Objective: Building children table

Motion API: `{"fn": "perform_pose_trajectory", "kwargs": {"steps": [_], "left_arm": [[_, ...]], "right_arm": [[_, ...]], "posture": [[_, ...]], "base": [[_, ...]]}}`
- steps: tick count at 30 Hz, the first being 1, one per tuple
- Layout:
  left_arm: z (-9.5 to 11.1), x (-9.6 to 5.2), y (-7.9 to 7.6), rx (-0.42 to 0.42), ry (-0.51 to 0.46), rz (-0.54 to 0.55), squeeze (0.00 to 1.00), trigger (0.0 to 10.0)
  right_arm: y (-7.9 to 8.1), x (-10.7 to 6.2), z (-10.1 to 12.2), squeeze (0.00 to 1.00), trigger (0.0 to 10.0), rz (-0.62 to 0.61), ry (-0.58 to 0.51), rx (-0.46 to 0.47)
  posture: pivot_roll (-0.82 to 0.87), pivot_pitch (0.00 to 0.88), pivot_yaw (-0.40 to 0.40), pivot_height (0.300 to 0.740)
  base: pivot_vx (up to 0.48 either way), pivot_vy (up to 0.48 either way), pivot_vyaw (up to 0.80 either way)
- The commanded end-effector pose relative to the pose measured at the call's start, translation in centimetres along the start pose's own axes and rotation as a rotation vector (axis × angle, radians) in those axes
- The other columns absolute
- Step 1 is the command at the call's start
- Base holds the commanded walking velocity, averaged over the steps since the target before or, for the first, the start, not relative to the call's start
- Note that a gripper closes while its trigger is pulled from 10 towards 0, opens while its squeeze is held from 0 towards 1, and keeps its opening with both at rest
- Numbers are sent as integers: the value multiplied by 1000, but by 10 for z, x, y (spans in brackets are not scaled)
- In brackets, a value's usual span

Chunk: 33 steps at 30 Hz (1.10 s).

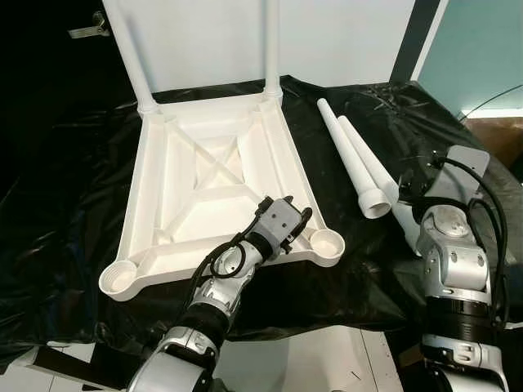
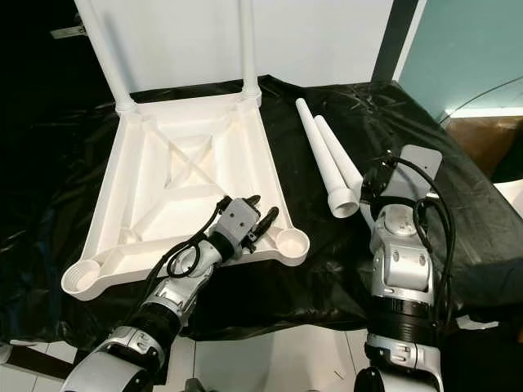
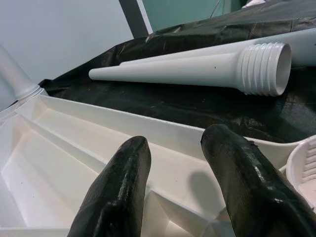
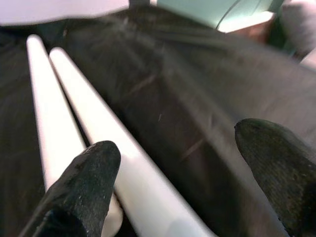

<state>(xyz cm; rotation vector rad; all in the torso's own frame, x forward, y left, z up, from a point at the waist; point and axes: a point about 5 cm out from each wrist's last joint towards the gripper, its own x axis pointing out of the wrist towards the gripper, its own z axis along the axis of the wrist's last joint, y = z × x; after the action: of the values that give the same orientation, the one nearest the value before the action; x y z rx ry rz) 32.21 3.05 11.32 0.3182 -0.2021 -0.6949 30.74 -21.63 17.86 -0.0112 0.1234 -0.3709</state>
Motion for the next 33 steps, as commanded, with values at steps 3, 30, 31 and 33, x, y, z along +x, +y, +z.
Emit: {"fn": "perform_pose_trajectory", "kwargs": {"steps": [3, 30, 31, 33], "left_arm": [[-7, -3, -1, 22, 28, 18, 0, 10000], [-5, -4, -16, 105, 9, -94, 0, 10000], [-5, -4, -16, 105, 9, -94, 0, 10000], [-5, -4, -17, 111, 9, -99, 0, 10000]], "right_arm": [[3, -10, -6, 0, 10000, 61, 49, 25], [-43, -26, -52, 0, 10000, 39, 391, 84], [-43, -26, -52, 0, 10000, 39, 391, 84], [-44, -24, -63, 0, 10000, 38, 428, 85]], "posture": [[-176, 29, 44, 740], [-181, 35, 54, 740], [-181, 35, 54, 740], [-181, 35, 54, 740]], "base": [[0, 0, 0], [0, 0, 0], [0, 0, 0], [0, 0, 0]]}}
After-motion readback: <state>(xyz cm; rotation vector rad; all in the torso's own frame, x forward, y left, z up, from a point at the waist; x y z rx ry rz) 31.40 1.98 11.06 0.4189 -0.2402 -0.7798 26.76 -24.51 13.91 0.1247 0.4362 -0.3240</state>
